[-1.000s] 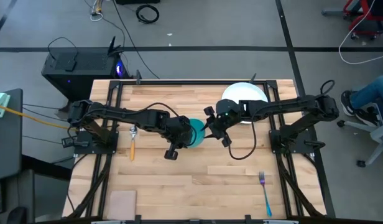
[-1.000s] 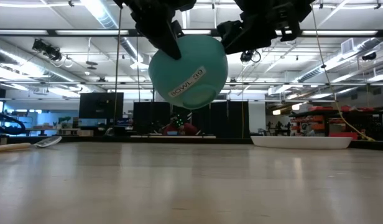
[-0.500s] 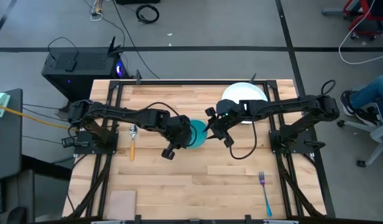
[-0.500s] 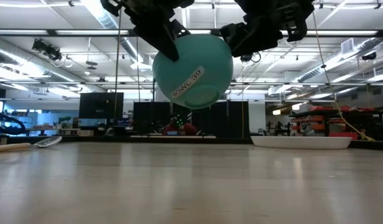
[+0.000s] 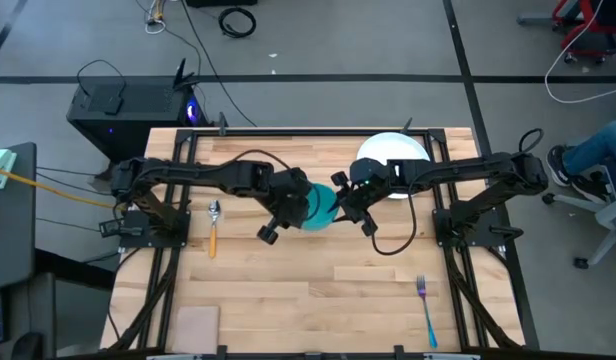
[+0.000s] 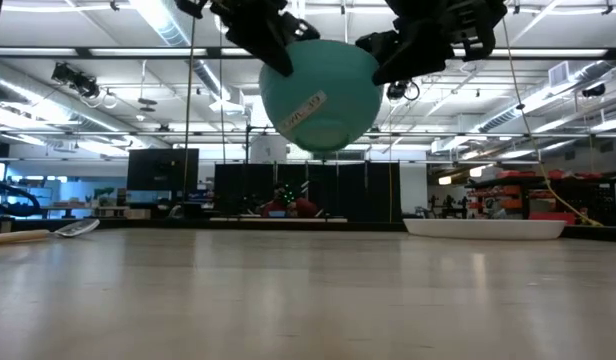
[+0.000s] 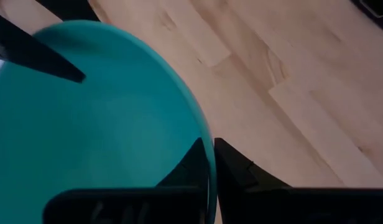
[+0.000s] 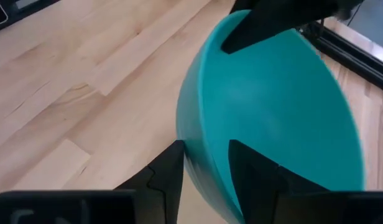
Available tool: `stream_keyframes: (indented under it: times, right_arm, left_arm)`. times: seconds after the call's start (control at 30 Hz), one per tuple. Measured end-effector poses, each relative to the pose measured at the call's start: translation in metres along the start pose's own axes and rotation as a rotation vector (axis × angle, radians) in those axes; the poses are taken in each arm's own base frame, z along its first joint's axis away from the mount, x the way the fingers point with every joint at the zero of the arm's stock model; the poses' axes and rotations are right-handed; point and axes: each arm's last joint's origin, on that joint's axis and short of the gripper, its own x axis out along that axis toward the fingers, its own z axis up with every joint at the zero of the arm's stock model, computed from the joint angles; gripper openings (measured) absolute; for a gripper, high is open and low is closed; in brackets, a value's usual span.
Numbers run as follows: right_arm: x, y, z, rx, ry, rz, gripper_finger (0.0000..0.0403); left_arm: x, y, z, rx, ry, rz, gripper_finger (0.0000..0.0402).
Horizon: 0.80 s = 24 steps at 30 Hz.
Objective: Set table place
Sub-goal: Put the green bowl on the blue plate
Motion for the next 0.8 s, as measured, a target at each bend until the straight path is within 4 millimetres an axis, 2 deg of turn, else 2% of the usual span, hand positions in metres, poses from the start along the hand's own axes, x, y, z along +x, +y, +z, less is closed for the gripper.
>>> stream_keyframes:
  times: [0.13,0.23,0.47,0.8]
  right_arm:
    - [0.000,0.000,0.000,-0.002,0.004,-0.009,0.0131]
    - [0.001,-0.001,-0.001,-0.004,0.008,-0.013,0.0114]
    - [0.000,0.000,-0.001,-0.016,0.014,0.022,0.0014]
    - [-0.003,-0.001,0.002,-0.024,0.038,0.034,0.0011]
  left_arm:
    - [-0.006,0.008,-0.003,-0.017,0.000,0.006,0.0012]
    - [-0.006,0.012,-0.006,-0.023,0.009,0.006,0.0012]
    - [0.006,0.015,-0.009,0.010,0.033,-0.004,0.0012]
    - [0.007,0.017,-0.007,0.013,0.019,0.012,0.0029]
